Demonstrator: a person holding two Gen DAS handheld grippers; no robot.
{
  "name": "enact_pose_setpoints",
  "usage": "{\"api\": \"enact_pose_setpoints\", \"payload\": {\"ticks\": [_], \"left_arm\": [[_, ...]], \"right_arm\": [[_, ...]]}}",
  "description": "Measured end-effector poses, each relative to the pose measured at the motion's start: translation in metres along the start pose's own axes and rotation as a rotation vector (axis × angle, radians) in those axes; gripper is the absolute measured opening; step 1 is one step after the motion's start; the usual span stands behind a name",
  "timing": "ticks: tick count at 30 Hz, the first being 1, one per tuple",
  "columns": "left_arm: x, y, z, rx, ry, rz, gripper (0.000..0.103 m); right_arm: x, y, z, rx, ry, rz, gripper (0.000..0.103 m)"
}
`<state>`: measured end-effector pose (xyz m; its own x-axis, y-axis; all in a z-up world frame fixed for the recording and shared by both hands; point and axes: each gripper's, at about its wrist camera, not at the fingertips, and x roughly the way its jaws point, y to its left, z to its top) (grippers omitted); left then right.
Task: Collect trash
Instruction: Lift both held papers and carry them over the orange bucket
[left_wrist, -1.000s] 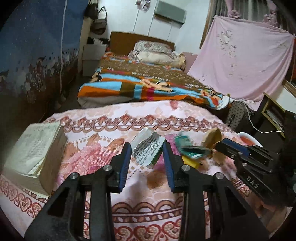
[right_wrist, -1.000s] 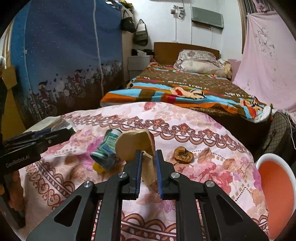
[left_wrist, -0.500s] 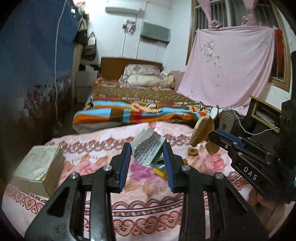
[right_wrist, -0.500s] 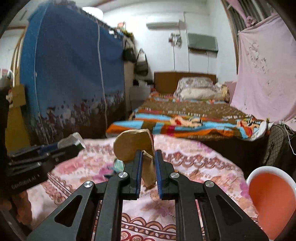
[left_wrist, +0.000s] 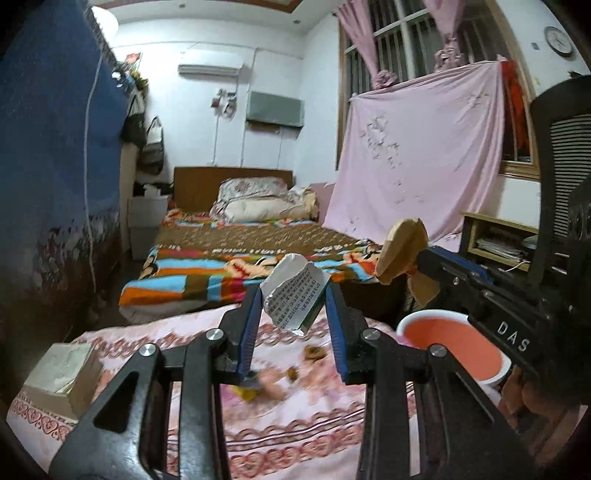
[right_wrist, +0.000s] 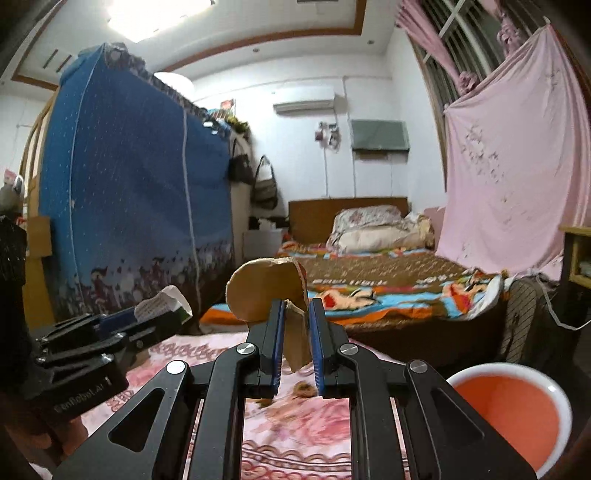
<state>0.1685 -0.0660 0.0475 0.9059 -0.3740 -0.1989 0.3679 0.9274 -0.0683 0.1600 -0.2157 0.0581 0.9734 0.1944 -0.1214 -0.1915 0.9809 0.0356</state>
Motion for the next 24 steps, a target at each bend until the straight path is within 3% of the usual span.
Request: {"api": "enact_pose_setpoints", "payload": {"ticks": [10, 16, 24], "left_arm": [[0.007, -0.065, 0.013, 0.082, -0.025, -0.122, 0.020], [0.019, -0.107, 0.010, 0.110, -0.003, -0.219, 0.020], [0.035, -0.147, 0.001, 0.107, 0.040, -0.289, 0.020]], "right_arm": [[-0.049, -0.053, 0.013, 0.015, -0.076, -0.129, 0.011], [-0.069, -0.091, 0.007, 0.035, -0.075, -0.238, 0.011], [-0.084, -0.126, -0.004, 0.066, -0.051, -0.341, 0.011]]}}
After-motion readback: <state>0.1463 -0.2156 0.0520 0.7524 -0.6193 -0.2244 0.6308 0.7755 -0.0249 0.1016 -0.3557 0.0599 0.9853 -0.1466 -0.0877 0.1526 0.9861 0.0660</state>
